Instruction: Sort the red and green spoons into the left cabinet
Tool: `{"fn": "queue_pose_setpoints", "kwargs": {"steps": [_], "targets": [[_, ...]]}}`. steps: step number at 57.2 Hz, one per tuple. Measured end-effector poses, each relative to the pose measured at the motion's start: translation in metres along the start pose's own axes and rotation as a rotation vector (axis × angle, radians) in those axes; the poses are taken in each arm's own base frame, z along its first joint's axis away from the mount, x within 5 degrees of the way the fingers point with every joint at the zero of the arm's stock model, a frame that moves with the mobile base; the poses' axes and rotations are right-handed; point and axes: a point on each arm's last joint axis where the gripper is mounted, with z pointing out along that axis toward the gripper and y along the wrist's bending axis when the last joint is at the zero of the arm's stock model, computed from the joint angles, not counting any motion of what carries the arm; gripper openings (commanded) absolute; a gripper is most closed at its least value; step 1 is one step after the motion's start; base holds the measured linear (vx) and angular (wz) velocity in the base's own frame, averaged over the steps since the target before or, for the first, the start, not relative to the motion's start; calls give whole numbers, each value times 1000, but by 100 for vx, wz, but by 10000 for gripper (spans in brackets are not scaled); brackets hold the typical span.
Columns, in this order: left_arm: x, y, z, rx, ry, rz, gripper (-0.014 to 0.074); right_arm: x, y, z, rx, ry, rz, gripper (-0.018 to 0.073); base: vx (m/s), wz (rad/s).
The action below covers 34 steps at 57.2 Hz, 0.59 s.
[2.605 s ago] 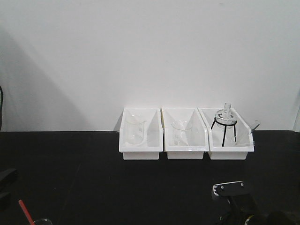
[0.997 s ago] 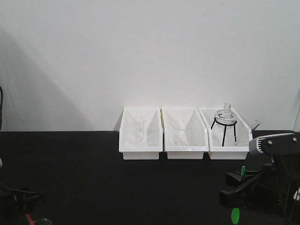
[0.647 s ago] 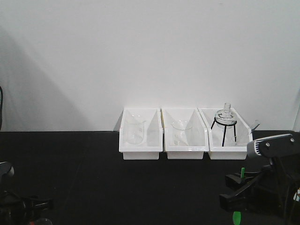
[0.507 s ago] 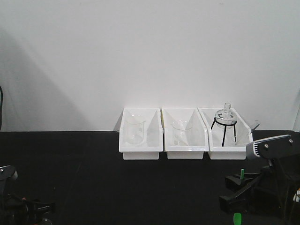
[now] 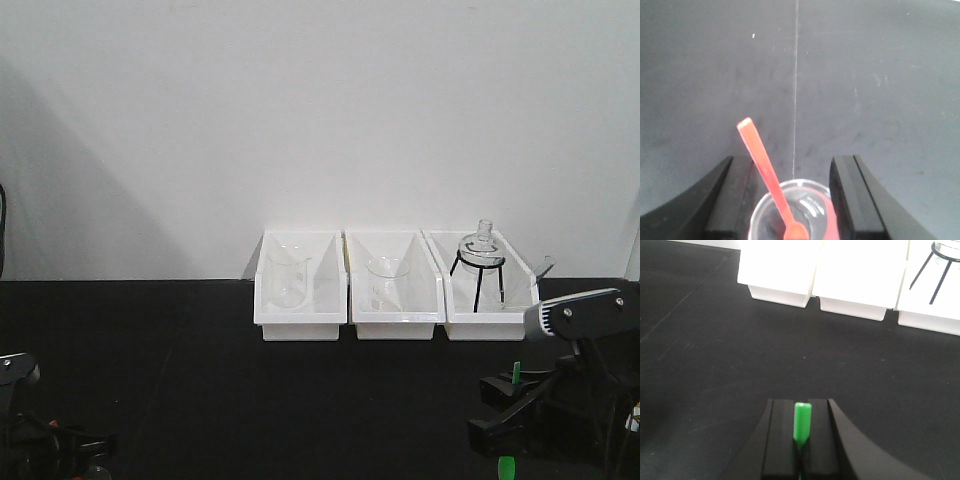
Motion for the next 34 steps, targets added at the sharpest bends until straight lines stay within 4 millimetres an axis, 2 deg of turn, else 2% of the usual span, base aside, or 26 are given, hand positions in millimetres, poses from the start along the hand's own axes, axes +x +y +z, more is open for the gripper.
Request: {"fn": "queue_pose_setpoints", "kwargs": {"steps": [11,34], "targets": [[-5,12,0,-28,-20,-29,459,0,0,0,0,0,-2,-3,0,0],[-7,12,5,-18,-58,-30,459,3,0,6,1,21,0,-3,0,0]]}}
